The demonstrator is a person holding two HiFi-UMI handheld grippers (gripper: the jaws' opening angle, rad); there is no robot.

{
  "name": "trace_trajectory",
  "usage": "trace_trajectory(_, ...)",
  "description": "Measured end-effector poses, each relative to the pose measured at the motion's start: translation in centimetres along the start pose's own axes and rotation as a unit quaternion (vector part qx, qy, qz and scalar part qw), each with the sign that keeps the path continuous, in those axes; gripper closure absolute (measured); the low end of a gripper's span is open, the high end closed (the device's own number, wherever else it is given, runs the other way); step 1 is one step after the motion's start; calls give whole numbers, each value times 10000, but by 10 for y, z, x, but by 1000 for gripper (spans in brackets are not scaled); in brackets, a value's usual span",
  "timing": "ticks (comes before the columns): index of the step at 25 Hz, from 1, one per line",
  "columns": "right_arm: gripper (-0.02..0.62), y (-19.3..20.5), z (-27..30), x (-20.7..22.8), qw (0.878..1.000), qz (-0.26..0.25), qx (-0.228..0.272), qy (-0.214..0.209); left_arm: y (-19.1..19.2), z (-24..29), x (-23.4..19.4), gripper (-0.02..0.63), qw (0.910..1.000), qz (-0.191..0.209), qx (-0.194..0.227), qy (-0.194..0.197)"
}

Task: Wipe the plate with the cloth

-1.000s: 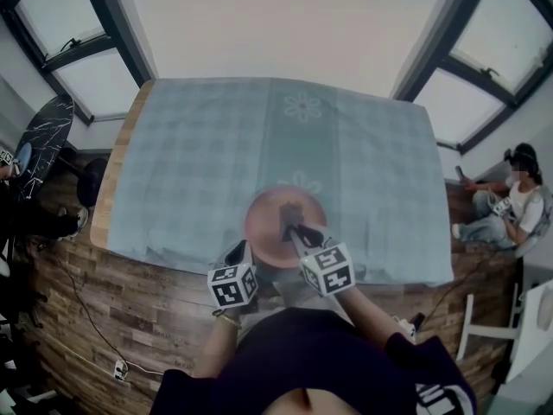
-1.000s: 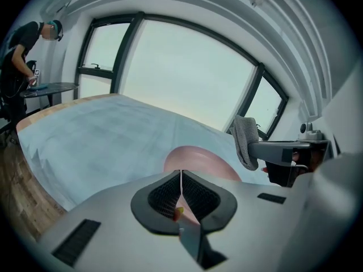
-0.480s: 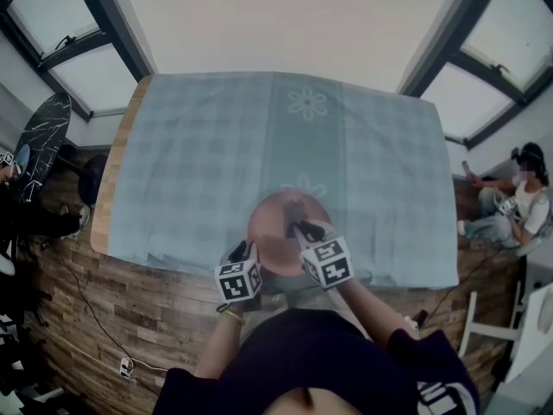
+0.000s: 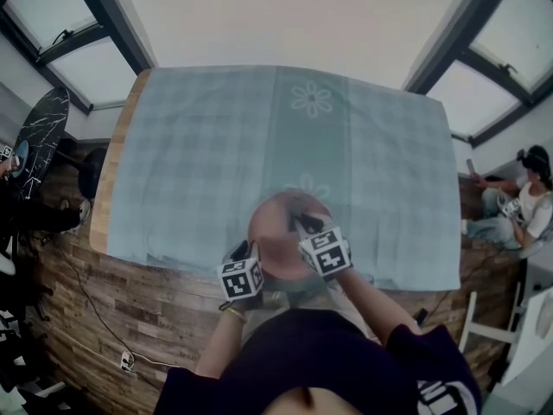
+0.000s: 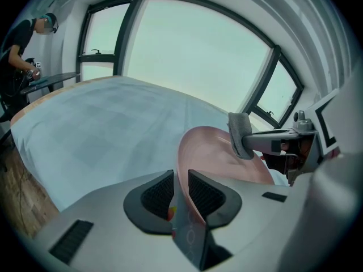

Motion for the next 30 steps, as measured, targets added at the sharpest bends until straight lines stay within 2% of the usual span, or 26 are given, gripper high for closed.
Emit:
trace_trajectory(15,563,2,51,13,9987,14,-500,136,-1,10,-4,550,9998,2,-166,98)
trace_trajectory(30,563,1,68,12,9971,-179,-668,311,-1,10,-5,554,9997,-45,-131,193)
Point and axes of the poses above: the fingertips, and each gripper's own axes: z forward along the fingers, x to its right, y out of its underside, the point moved 7 cm from there along -z, backward along the fingers, and after that the axes turned 2 degrees about y, right-handed, at the moved point
